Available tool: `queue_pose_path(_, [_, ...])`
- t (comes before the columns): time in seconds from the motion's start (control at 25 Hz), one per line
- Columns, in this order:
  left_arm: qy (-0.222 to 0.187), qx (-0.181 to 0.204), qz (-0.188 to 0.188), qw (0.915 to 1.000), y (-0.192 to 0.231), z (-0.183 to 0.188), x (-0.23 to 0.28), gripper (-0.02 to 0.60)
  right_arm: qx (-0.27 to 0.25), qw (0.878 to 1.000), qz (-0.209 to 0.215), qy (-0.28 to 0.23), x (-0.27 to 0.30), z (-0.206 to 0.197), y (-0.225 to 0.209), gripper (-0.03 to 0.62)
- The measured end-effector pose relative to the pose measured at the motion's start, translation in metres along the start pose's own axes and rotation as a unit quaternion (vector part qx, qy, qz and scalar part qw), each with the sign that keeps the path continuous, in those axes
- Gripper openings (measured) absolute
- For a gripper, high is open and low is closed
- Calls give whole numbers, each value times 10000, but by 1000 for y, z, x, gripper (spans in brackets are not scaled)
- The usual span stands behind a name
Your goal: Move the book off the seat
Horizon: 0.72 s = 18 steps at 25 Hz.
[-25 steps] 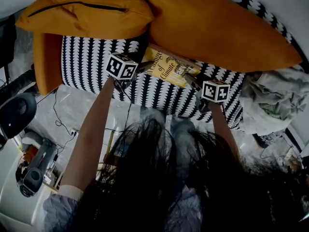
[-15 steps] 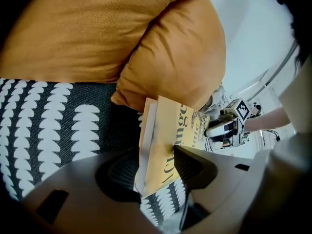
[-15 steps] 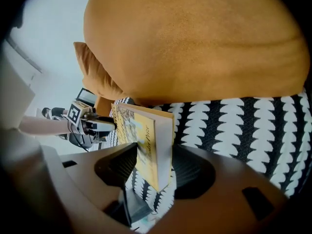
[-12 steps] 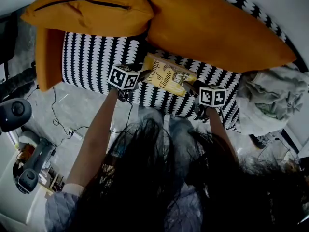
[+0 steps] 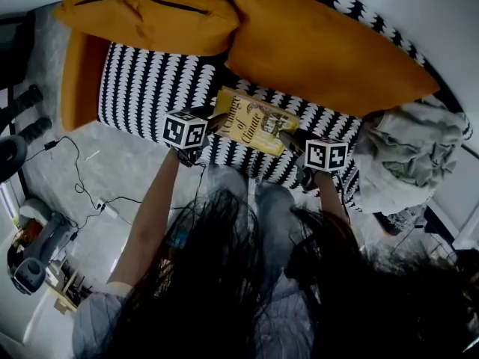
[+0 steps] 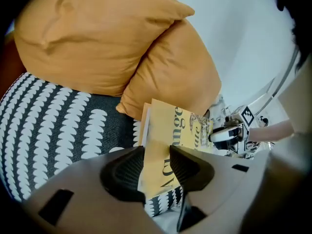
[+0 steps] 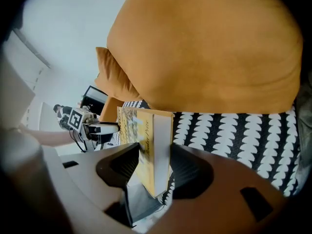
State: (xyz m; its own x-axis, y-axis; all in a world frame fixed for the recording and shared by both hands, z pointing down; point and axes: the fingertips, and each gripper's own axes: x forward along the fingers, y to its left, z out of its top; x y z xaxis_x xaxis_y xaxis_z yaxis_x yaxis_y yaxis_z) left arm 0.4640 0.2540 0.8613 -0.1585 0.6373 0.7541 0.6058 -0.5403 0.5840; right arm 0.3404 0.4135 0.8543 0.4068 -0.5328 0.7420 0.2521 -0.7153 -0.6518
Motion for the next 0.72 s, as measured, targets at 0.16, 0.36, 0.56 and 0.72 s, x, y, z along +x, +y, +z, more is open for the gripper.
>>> queue_pose_path(0.16, [-409,-129,98,9990,-19,8,-21,176,-60,9998,61,-201,-24,10,19,206])
queue_pose_path(0.36, [-804,-179,239,9963,-53,17,-47,170,-227,9991,129,-348,-61,15,34,202])
queue_pose_path(0.56, [-1115,-163,316,9931,-109,16,-75,164,-510,9974,214,-458,-118,7,49,202])
queue_pose_path(0.72, [-1431,-117,433,9887,-141,26,-97,164,-771,9944,219,-690,-154,18,66,202])
